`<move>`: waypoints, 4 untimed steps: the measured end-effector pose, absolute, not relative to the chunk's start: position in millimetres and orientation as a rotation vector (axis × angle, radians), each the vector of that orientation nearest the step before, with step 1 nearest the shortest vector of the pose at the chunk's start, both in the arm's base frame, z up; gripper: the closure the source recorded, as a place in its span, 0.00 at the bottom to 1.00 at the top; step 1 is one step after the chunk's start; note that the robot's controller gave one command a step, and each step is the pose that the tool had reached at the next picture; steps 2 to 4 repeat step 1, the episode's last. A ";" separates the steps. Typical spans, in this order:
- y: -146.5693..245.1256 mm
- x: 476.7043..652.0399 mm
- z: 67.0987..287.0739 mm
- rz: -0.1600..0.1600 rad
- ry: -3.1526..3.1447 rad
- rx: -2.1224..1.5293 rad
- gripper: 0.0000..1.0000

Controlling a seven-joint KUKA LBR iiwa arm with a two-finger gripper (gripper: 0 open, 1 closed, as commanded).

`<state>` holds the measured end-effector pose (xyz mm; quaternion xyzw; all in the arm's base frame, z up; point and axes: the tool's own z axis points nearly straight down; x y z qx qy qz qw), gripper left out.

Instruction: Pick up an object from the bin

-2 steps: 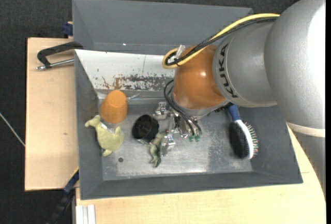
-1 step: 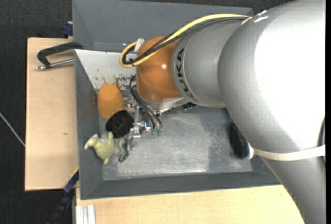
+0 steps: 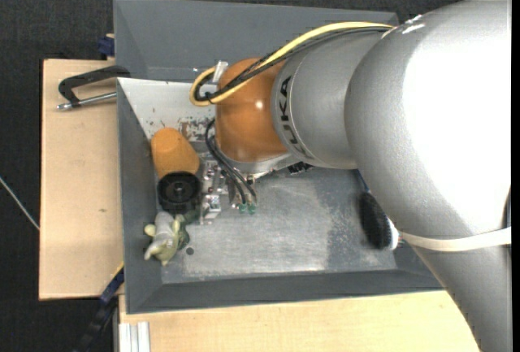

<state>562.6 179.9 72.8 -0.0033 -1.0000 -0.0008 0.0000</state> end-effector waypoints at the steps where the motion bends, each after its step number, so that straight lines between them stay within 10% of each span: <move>1: 187.6 571.0 244.7 -0.007 -3.153 0.147 1.00; 4: 187.6 571.0 244.7 -0.007 -3.153 0.147 1.00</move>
Offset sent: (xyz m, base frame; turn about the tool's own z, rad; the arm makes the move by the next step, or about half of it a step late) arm 0.0059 0.0061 0.1655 -0.0987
